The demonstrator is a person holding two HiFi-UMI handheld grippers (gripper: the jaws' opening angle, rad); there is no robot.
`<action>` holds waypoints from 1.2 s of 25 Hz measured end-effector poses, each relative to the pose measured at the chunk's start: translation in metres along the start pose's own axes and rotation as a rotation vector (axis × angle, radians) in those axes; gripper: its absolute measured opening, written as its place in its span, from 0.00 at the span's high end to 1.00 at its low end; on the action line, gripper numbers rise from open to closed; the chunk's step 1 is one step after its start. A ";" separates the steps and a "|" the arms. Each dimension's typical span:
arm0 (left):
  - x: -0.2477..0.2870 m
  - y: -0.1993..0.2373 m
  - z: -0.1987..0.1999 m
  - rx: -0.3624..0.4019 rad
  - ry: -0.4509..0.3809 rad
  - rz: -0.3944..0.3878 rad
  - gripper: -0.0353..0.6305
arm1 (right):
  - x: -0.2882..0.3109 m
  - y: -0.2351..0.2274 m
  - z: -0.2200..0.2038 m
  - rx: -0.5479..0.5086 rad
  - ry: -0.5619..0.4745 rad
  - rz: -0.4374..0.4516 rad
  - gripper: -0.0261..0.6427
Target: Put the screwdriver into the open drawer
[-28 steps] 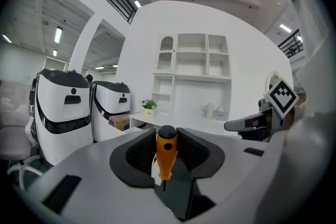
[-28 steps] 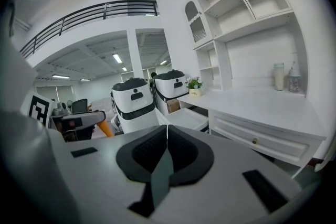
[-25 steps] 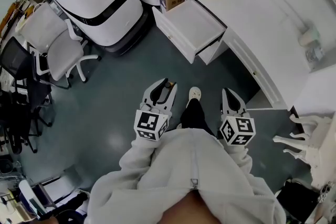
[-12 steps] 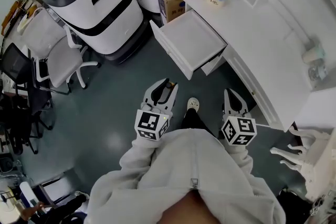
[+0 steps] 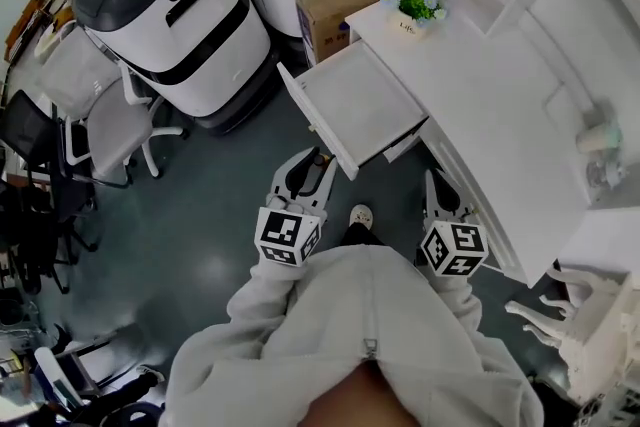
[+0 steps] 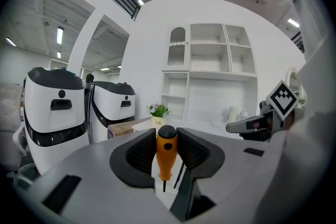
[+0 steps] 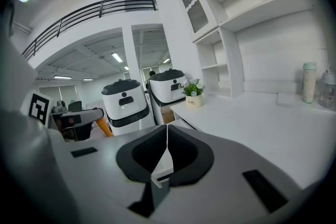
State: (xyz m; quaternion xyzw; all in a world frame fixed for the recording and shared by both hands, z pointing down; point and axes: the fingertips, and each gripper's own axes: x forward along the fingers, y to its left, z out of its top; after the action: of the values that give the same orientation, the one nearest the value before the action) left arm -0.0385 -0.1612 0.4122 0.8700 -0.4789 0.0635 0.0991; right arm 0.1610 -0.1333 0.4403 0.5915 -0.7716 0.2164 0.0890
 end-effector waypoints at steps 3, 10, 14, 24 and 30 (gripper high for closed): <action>0.017 0.007 0.003 -0.005 -0.003 0.010 0.75 | 0.017 -0.008 0.009 -0.007 0.000 0.009 0.91; 0.052 0.024 0.010 -0.012 -0.019 0.039 0.75 | 0.058 -0.021 0.025 -0.023 -0.001 0.045 0.91; 0.069 0.033 0.013 -0.017 -0.028 0.060 0.75 | 0.080 -0.028 0.036 -0.030 -0.004 0.069 0.91; 0.093 0.044 0.019 -0.013 -0.045 0.096 0.75 | 0.117 -0.029 0.041 -0.038 0.012 0.132 0.91; 0.095 0.029 0.008 -0.039 -0.016 0.065 0.75 | 0.110 -0.024 0.026 -0.022 0.047 0.148 0.91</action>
State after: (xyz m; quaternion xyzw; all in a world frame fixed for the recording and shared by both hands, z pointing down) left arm -0.0122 -0.2562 0.4271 0.8522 -0.5090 0.0507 0.1099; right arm 0.1558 -0.2461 0.4664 0.5266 -0.8132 0.2279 0.0973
